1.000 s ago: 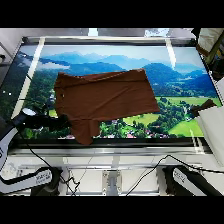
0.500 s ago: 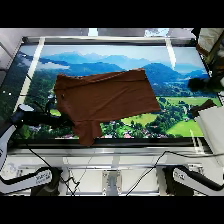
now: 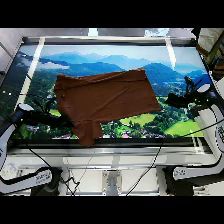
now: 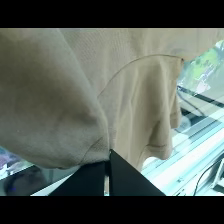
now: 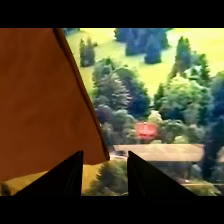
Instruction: Fold the shirts.
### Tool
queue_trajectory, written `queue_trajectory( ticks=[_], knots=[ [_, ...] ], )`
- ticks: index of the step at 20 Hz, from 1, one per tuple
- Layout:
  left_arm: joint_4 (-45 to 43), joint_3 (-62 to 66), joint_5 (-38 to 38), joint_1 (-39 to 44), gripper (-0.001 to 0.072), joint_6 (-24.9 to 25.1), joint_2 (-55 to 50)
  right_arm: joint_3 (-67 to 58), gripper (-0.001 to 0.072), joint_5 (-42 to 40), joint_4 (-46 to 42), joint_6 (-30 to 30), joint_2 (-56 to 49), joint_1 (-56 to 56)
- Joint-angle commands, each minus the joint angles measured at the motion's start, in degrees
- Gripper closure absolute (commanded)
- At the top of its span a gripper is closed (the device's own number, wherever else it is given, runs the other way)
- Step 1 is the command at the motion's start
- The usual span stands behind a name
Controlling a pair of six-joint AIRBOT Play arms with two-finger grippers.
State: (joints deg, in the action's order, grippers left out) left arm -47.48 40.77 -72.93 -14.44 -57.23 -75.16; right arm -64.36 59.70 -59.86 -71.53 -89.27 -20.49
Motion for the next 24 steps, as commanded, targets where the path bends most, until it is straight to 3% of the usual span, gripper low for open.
queue_trajectory(
  ticks=[1, 15, 16, 18, 24],
  knots=[
    [-0.55, 0.07, 0.02, 0.0, 0.0693, 0.33, 0.04, 0.22, 0.0376, 2.78, 6.56, 5.92, -4.63, -2.56],
    [-0.44, 0.07, 1.2, 0.0, 0.0693, 0.24, 0.04, 0.17, 0.0407, 3.98, 14.34, 13.16, -12.46, 2.05],
    [-0.33, 0.07, 1.27, 0.0, 0.0692, 0.24, 0.04, 0.17, 0.0423, 4.02, 14.4, 13.88, -12.46, 2.36],
    [0.11, 0.07, 1.29, 0.0, 0.0693, 0.26, 0.04, 0.17, 0.0689, 3.54, 14.47, 16.44, -12.44, 2.6],
    [8.68, 3.08, 0.68, 0.0, 0.0694, 0.33, 0.07, -5.51, 0.0686, 6.78, 18.36, 16.52, -11.89, 2.6]
  ],
)
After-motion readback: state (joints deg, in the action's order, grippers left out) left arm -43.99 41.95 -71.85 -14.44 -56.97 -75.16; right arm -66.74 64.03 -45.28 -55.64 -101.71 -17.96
